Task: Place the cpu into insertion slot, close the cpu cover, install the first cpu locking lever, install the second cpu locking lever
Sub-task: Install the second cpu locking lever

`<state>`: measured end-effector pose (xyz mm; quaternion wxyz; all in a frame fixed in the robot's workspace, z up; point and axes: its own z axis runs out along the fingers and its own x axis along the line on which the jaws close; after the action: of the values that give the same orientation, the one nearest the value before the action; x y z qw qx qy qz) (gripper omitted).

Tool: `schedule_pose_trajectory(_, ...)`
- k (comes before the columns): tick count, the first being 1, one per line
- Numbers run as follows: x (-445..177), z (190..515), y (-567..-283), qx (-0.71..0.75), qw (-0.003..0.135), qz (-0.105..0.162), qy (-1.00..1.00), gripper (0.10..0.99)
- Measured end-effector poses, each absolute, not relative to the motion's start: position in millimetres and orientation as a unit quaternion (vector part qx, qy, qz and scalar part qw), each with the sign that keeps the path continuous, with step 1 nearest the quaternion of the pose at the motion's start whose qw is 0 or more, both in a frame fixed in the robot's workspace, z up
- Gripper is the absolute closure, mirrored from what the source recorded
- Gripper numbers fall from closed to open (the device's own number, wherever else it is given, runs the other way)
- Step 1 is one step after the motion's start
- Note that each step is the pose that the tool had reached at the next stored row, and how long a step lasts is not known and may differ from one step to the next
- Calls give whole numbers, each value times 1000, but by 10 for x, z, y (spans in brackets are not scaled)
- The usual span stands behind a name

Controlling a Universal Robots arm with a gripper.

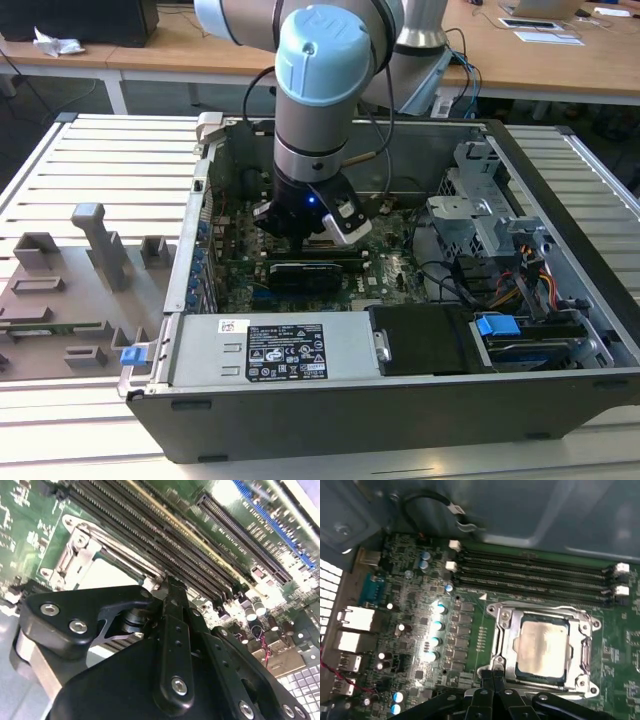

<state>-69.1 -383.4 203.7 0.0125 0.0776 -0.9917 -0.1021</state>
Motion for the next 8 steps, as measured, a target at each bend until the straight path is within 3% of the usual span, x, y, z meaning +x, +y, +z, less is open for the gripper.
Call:
schedule_pose_trajectory(5,-723,2015,-3833,102,13,-124,-987,980)
schedule_pose_trajectory(8,-723,2053,-3834,108,14,-124,-986,980)
